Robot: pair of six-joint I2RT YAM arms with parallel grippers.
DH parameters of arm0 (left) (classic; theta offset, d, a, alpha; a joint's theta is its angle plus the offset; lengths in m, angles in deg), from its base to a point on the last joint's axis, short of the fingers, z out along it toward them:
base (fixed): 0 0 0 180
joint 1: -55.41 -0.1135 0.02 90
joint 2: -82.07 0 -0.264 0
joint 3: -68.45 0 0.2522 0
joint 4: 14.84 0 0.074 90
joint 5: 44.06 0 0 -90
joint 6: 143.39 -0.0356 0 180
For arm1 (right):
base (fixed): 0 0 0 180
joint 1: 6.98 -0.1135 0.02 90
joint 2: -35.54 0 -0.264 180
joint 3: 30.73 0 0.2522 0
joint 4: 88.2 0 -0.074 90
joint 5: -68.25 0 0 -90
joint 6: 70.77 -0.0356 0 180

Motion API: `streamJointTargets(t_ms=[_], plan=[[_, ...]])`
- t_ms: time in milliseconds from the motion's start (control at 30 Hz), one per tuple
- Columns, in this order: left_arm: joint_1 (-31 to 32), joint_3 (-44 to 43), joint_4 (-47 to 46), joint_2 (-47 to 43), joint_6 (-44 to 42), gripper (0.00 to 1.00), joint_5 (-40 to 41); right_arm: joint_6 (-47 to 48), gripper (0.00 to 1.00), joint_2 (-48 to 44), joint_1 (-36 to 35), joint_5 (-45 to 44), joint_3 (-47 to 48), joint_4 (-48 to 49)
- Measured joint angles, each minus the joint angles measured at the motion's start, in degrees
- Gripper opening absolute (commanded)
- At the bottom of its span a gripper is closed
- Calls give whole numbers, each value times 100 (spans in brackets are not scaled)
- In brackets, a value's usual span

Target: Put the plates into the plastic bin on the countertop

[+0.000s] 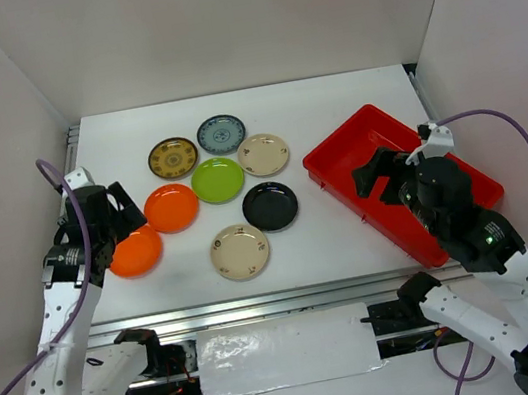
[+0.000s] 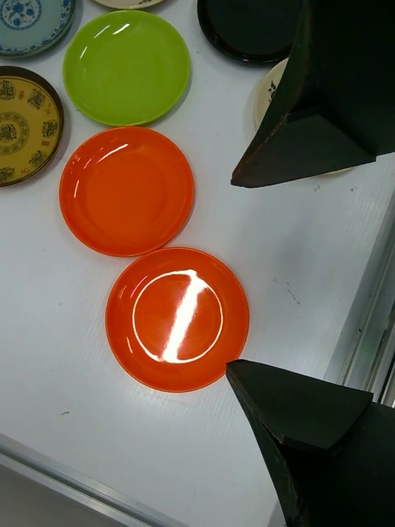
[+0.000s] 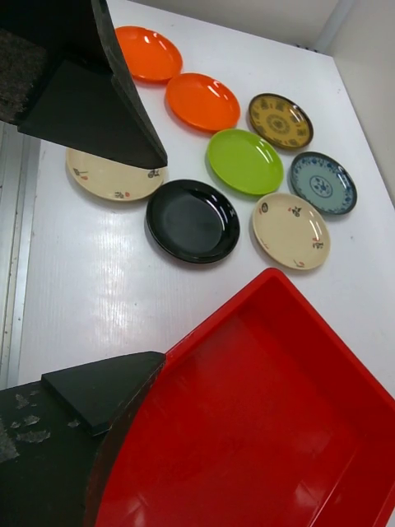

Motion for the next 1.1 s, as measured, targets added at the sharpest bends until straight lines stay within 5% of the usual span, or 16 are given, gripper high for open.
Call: streamJointTargets(t_ms=[300,600,967,1100], plan=[[-114,-28,70,120,11,99,-33,-385,100,140,-9,780,-833,984],[-192,-28,15,92,-24,99,-258,-1685,99,2597,-317,1025,-2389,3084],[-190,-28,-13,52,-37,99,-396,-2555,71,5110,-446,1248,-2247,5003],[-192,-28,-17,52,-39,99,-442,-2796,50,5558,-446,1285,-2081,5423]])
